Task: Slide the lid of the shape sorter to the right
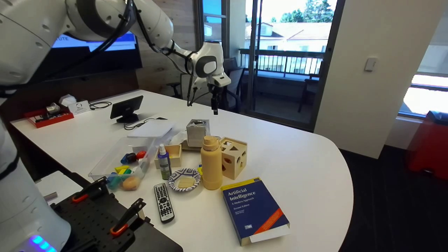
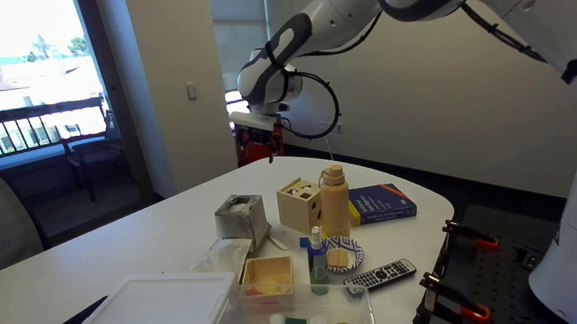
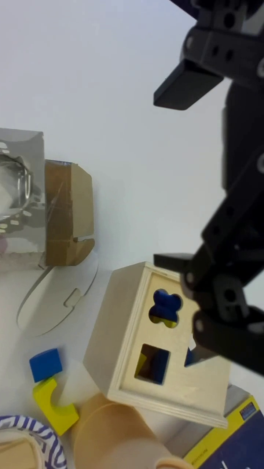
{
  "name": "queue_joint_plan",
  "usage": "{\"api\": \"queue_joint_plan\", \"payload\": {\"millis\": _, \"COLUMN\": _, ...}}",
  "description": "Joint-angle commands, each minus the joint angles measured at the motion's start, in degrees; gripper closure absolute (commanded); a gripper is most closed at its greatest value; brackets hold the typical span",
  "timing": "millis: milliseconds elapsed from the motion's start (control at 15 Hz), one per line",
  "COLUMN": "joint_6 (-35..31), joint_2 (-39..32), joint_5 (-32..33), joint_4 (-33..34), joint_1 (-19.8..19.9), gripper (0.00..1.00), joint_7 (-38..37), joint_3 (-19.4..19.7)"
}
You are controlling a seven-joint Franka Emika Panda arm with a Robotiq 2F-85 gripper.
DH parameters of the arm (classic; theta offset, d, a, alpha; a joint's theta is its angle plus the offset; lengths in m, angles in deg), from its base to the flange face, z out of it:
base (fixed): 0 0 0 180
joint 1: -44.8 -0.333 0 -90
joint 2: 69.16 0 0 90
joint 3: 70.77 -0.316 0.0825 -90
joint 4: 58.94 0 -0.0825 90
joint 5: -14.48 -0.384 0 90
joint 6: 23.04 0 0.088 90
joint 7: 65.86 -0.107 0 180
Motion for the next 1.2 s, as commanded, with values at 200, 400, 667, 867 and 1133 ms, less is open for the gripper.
{"api": "queue_joint_plan", "payload": {"millis": 200, "joint_6": 4.0, "joint_2": -4.2, "joint_5": 1.0, "joint_4": 4.8, "joint_1": -0.8, "gripper": 0.00, "joint_7": -10.4, "joint_3": 4.5}}
{"api": "queue_joint_plan", "payload": {"millis": 400, "joint_6": 7.1, "joint_2": -4.9, "joint_5": 1.9, "joint_4": 4.7, "joint_1": -0.7, "gripper": 0.00, "joint_7": -15.0, "joint_3": 6.0}}
{"api": "queue_joint_plan", "payload": {"millis": 667, "joint_6": 11.7, "joint_2": -7.5, "joint_5": 3.3, "joint_4": 6.1, "joint_1": -0.2, "gripper": 0.00, "joint_7": -19.0, "joint_3": 6.3}}
{"api": "queue_joint_plan", "payload": {"millis": 867, "joint_6": 15.5, "joint_2": -9.4, "joint_5": 3.5, "joint_4": 7.1, "joint_1": 0.2, "gripper": 0.00, "joint_7": -21.3, "joint_3": 6.0}}
{"api": "queue_joint_plan", "payload": {"millis": 1133, "joint_6": 18.7, "joint_2": -11.5, "joint_5": 3.9, "joint_4": 8.5, "joint_1": 0.3, "gripper": 0.00, "joint_7": -23.6, "joint_3": 6.1}}
